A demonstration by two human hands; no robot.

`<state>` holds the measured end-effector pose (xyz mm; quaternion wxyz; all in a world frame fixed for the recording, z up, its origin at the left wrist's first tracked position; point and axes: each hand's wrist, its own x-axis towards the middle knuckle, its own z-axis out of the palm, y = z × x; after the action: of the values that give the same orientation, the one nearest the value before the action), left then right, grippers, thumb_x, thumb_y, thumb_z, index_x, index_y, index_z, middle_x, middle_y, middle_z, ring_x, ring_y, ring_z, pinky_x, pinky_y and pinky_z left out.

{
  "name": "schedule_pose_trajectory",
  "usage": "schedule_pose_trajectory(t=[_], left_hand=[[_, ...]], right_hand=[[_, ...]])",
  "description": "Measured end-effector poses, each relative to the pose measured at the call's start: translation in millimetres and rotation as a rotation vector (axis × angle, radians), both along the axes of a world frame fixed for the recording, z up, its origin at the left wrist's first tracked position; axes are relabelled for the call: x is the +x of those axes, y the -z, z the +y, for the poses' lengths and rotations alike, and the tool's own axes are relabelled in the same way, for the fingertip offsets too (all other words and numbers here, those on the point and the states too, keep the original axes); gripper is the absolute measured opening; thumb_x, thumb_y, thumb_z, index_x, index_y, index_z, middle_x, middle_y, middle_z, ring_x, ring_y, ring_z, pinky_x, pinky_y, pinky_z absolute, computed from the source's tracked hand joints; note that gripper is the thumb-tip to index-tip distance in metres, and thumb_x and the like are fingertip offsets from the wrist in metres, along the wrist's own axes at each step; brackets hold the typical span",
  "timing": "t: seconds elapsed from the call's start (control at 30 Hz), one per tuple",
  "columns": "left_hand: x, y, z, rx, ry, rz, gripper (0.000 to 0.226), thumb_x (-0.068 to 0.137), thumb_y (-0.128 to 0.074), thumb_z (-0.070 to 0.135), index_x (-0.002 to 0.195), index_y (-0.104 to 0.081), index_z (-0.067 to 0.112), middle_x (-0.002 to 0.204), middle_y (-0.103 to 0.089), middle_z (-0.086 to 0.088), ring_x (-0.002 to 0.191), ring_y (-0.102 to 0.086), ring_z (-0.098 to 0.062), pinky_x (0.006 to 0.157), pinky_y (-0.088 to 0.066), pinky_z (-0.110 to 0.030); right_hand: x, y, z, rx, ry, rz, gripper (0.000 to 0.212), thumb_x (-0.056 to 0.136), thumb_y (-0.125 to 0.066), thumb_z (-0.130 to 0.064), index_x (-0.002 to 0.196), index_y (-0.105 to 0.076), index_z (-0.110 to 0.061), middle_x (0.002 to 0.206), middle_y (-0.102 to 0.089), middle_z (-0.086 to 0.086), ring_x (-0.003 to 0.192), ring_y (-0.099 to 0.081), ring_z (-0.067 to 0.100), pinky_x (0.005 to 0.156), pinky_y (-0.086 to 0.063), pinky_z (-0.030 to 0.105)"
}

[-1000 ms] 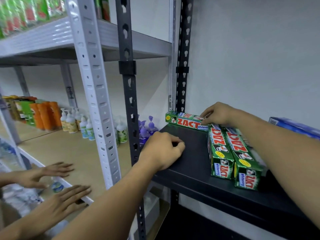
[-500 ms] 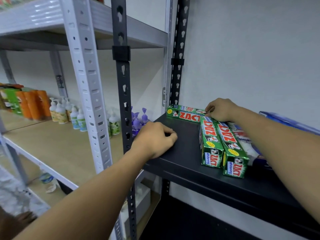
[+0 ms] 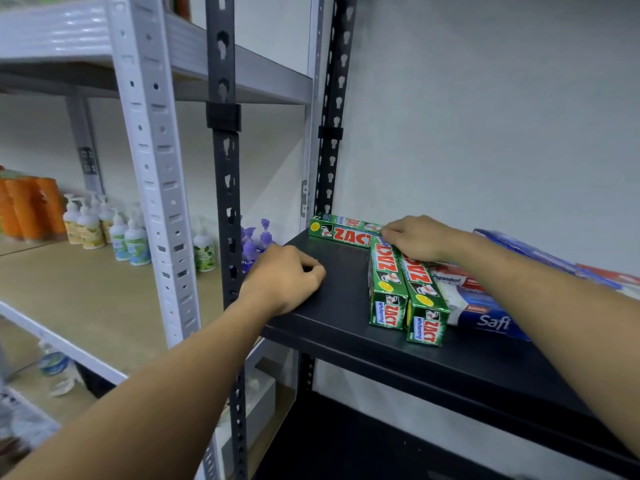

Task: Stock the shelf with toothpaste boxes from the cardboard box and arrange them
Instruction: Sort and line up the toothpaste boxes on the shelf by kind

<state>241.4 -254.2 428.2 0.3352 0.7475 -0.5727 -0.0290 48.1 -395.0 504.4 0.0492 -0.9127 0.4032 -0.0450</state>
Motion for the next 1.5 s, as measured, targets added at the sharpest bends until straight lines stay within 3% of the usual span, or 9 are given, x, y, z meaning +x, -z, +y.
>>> schedule_pose_trajectory(t=[0.1,0.23,0.47,0.73,0.9,1.1,1.23,1.33,1.5], left_hand=[[1,1,-1,-0.006,-0.005,-0.010,0.028,0.089,-0.051,0.040,0.100,-0.076,0.037,0.104,-0.074,0.012,0.095,-0.066,-0.016,0.085,-0.057,-0.036],[2,2,-4,-0.014,-0.005,-0.016,0.029,0.087,-0.049,0.041,0.098,-0.075,0.037,0.103,-0.074,0.011,0.098,-0.066,-0.016,0.087,-0.056,-0.035],[2,2,-3,-0.004,0.007,-0.013,0.028,0.090,-0.050,0.039,0.099,-0.076,0.034,0.101,-0.075,0.009,0.097,-0.066,-0.015,0.087,-0.056,-0.034],[1,3,-3,-0.012,-0.005,-0.008,0.028,0.089,-0.051,0.040,0.095,-0.075,0.027,0.096,-0.074,0.002,0.097,-0.067,-0.022,0.085,-0.056,-0.037],[0,1,-3,-0.026,0.000,-0.013,0.027,0.093,-0.052,0.039,0.098,-0.077,0.029,0.102,-0.075,0.008,0.096,-0.067,-0.017,0.086,-0.056,-0.035],[1,1,-4,-0.041,0.012,-0.040,0.028,0.093,-0.052,0.039,0.106,-0.076,0.032,0.118,-0.069,0.021,0.095,-0.066,-0.007,0.084,-0.053,-0.024],[2,1,-5,-0.036,0.007,-0.042,0.029,0.092,-0.052,0.041,0.109,-0.075,0.034,0.121,-0.067,0.022,0.101,-0.064,-0.005,0.085,-0.051,-0.022],[3,2,-4,-0.036,0.009,-0.020,0.029,0.092,-0.053,0.041,0.110,-0.074,0.034,0.117,-0.068,0.022,0.101,-0.064,-0.006,0.089,-0.053,-0.028],[2,1,-3,-0.023,-0.007,-0.005,0.028,0.090,-0.052,0.043,0.105,-0.075,0.038,0.107,-0.072,0.020,0.096,-0.066,-0.010,0.087,-0.056,-0.034]], right_hand=[[7,2,0,0.045,0.055,-0.055,0.049,0.106,-0.024,-0.044,0.129,-0.057,-0.015,0.116,-0.066,0.009,0.097,-0.063,0.020,0.081,-0.040,0.028],[14,6,-11,0.150,0.153,-0.071,0.058,0.101,-0.020,-0.060,0.117,-0.060,-0.020,0.095,-0.068,0.001,0.078,-0.062,0.013,0.081,-0.040,0.030],[14,12,-24,0.185,0.225,-0.133,0.073,0.093,-0.018,-0.075,0.101,-0.068,-0.022,0.085,-0.069,0.000,0.075,-0.066,0.014,0.079,-0.041,0.031],[12,15,-16,0.185,0.227,-0.137,0.082,0.089,-0.010,-0.078,0.112,-0.066,-0.022,0.090,-0.068,0.002,0.077,-0.061,0.012,0.085,-0.037,0.029],[18,15,-15,0.202,0.229,-0.107,0.087,0.088,-0.006,-0.079,0.132,-0.057,-0.024,0.124,-0.065,0.008,0.089,-0.061,0.018,0.087,-0.035,0.030],[21,15,-13,0.212,0.234,-0.129,0.088,0.084,-0.009,-0.084,0.123,-0.062,-0.026,0.092,-0.068,0.001,0.076,-0.064,0.013,0.081,-0.040,0.029],[4,10,8,0.286,0.124,-0.200,0.076,0.094,-0.008,-0.072,0.120,-0.064,-0.028,0.109,-0.073,0.002,0.098,-0.069,0.018,0.097,-0.044,0.037],[-12,7,27,0.046,0.080,-0.064,0.060,0.101,-0.017,-0.061,0.149,-0.039,-0.032,0.153,-0.042,0.002,0.139,-0.039,0.027,0.118,-0.022,0.048],[-31,13,55,0.022,0.078,0.006,0.061,0.100,-0.018,-0.061,0.155,-0.022,-0.035,0.163,-0.020,-0.003,0.149,-0.020,0.024,0.121,-0.011,0.049]])
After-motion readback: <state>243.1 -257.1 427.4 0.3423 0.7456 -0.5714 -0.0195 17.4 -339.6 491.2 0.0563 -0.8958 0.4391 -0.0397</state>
